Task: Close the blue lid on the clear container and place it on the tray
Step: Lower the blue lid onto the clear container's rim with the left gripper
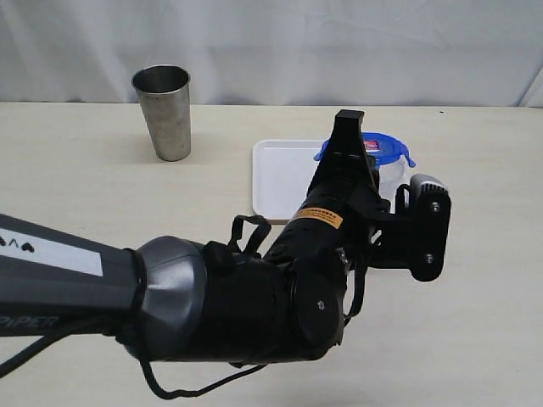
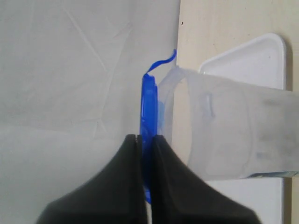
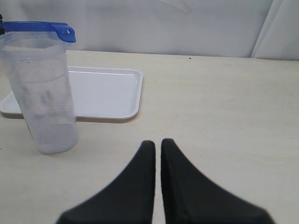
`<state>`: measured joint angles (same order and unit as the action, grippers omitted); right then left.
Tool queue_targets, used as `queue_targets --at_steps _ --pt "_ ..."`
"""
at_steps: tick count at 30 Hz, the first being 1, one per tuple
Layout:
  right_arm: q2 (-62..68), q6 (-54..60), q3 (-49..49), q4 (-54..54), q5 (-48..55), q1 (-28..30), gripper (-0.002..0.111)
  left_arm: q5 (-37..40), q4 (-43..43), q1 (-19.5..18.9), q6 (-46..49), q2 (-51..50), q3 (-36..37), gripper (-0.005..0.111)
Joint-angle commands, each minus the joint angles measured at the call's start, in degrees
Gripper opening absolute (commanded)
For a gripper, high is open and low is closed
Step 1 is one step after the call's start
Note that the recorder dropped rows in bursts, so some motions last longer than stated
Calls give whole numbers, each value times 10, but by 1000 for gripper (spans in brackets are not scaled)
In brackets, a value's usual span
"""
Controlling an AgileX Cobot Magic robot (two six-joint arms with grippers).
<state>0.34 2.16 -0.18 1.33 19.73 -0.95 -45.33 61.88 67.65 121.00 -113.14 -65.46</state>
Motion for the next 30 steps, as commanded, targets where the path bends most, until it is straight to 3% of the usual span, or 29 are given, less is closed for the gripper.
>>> queue_targets --at_steps 1,14,30 --pt "-3 0 2 4 -1 1 5 -7 4 6 17 0 1 0" --pt "-3 0 2 4 -1 1 5 -33 -12 18 17 0 41 0" --pt "-3 0 2 4 -1 1 5 -33 -29 18 17 0 41 0"
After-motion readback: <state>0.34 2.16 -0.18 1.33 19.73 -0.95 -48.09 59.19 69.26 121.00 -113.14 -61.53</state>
